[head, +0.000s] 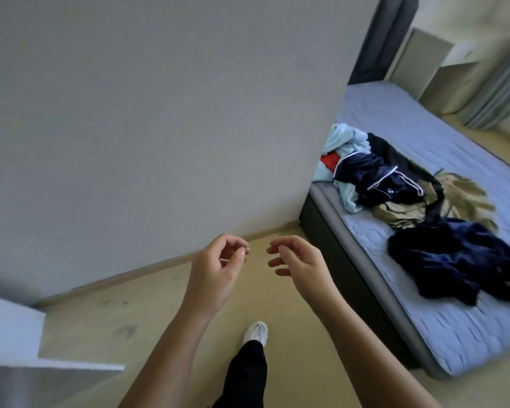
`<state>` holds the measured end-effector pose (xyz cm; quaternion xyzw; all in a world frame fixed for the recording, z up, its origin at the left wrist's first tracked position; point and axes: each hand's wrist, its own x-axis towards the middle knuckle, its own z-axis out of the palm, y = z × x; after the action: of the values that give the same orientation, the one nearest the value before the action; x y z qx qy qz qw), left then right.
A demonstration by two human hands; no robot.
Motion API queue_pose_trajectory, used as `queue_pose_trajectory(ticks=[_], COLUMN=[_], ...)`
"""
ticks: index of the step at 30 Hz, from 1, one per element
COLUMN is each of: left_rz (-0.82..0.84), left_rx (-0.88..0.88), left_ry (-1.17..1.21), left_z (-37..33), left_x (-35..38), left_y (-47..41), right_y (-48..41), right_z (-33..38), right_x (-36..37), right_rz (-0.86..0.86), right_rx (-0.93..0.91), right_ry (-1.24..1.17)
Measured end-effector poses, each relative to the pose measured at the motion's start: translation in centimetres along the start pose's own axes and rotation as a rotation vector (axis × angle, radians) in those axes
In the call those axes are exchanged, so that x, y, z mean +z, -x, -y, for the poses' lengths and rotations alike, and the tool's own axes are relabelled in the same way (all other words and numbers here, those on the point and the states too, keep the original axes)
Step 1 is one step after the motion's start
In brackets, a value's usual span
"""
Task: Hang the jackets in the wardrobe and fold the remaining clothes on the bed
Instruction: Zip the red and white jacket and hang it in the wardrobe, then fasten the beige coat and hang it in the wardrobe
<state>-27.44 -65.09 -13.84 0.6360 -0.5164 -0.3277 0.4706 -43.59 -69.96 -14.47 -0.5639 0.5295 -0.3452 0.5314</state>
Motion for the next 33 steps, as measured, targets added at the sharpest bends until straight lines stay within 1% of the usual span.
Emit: queue_pose_trajectory(ticks=[5,10,14,19,21,25,30,33], left_rz=[0.17,0.354,0.523,0.675,0.69,0.658,0.679,0.695], left_rx=[0.058,0.089,0.098,0.116,0.119,0.104,0.118,0.091], left_ry=[0.03,0.043,0.021,0.003,-0.004,0.031,0.015,-0.002], left_z=[-1.6,-4.4,-6.6,-8.1,-8.5,-10.1,-12.3,-11.5], left_x=[7.2,14.7,21.3,30.4,34.2,42.4,52.4,58.1], left_y=[-11.4,-21.0,-25.6,-29.4,-31.0,-33.8,-37.6,-40.1], right_y=[-8.5,-14.5,-16.5,-19.1,-20.7,-24.7,-29.8,-32.9], right_z=[0.1,0.4,-1.0,-4.4,-5.7,-7.8,-10.0,-12.9], right_x=[-6.9,-14.6,-20.1,-26.9,-30.2,-37.6,-47.3,-51.9], right_rz=[-0.167,-0.362,-0.518,-0.644,-0.669,-0.688,-0.691,-0.711], right_rx=[0.056,0.093,0.149,0.19,0.178,0.163,0.202,0.26], right_ry=[-0.036,-0.103,-0.209,-0.282,-0.298,-0.314,-0.311,-0.281])
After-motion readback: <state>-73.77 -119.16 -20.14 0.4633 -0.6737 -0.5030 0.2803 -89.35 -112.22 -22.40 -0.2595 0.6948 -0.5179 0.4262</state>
